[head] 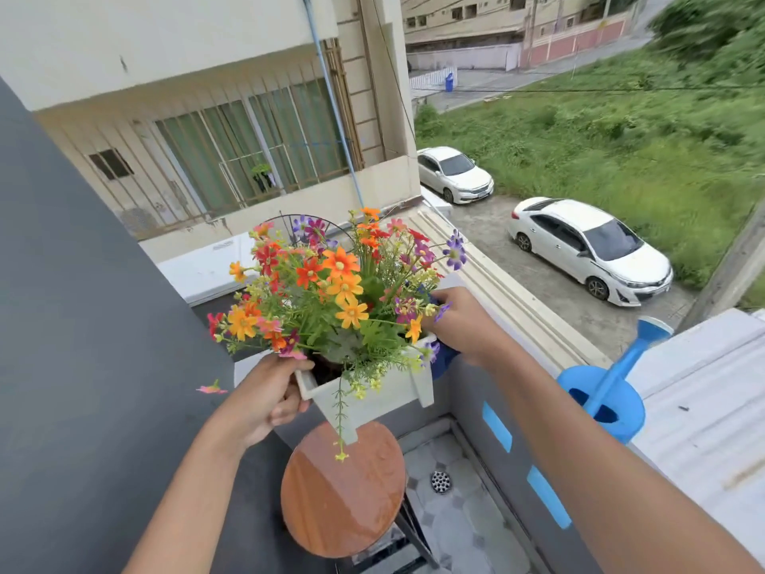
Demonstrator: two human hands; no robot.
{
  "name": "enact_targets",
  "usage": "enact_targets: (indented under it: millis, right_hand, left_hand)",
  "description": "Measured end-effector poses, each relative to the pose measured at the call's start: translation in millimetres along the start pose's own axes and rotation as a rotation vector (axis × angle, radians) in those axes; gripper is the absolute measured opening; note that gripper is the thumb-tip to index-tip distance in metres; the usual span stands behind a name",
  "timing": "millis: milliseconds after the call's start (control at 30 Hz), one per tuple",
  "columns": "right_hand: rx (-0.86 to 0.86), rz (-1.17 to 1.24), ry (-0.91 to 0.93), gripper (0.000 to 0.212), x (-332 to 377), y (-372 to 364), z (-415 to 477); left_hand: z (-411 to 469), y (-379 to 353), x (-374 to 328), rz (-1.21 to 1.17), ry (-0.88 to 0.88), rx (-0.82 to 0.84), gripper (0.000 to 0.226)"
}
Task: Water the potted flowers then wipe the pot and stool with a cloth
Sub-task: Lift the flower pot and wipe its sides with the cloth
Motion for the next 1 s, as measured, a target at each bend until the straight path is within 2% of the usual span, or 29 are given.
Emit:
enact_targets:
  millis: [67,167,267,300,367,467,567,667,733,767,833,900,1000]
  right_hand:
    - [-0.080,0.013,-0.006,0.044,-6,1,1]
    - [-0.211,0.071,-0.007,0.049,-13,0,3]
    - [-0.309,0.048,-0.076,0.055,-30,0,7]
    - [-0.328,0.021,-0.086,0.055,-33,1,8]
    - [-0.348,0.003,-0.083,0.049,-35,1,10]
    - [-0.365,0.005,-0.056,0.039,-32,0,11]
    - [-0.353,-0.012,-0.045,0.031,-30,-3,11]
    - [-0.349,0.006,-0.064,0.032,-31,-9,6]
    - [-0.361,0.015,-0.066,0.034,-29,-11,3]
    - [-0.367,0.016,-0.063,0.034,-27,-13,2]
    - [-0.384,0.013,-0.046,0.031,-23,-17,-3]
    - [-0.403,-0.008,-0.002,0.024,-15,-24,-10]
    - [-0.435,-0.058,0.069,0.032,-3,-31,-17]
  left_hand:
    - [2,3,-3,-0.024,-0.010,-0.086,0.029]
    - [-2,14,-19,-0.024,-0.140,-0.327,0.035]
    - [-56,25,-46,0.113,-0.532,-0.825,0.024]
    - [-82,18,-51,0.126,-0.704,-0.895,0.022]
    - [-121,-16,-57,0.291,-0.976,-0.838,0.024]
    - [-117,-74,-42,0.727,-1.079,-0.613,0.019]
    - [-84,-91,-31,0.900,-1.050,-0.551,0.012]
    - [-65,-88,-24,0.888,-0.959,-0.569,0.019]
    - [-62,-78,-21,0.778,-0.837,-0.617,0.019]
    - [-59,-73,-19,0.707,-0.753,-0.620,0.029]
    - [-41,-68,-12,0.476,-0.502,-0.519,0.051]
    - [-24,-70,-5,0.193,-0.252,-0.358,0.055]
    - [-16,-64,-9,0.026,-0.129,-0.372,0.052]
Point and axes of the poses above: each hand's wrist, its own z-axis towards the middle knuckle, its own y-axis out of the back of the hand, x = y × z, the point moved 7 cm from there along z, towards the middle knuckle, and after that the axes turned 11 degrees about y, right-handed, at the moved point
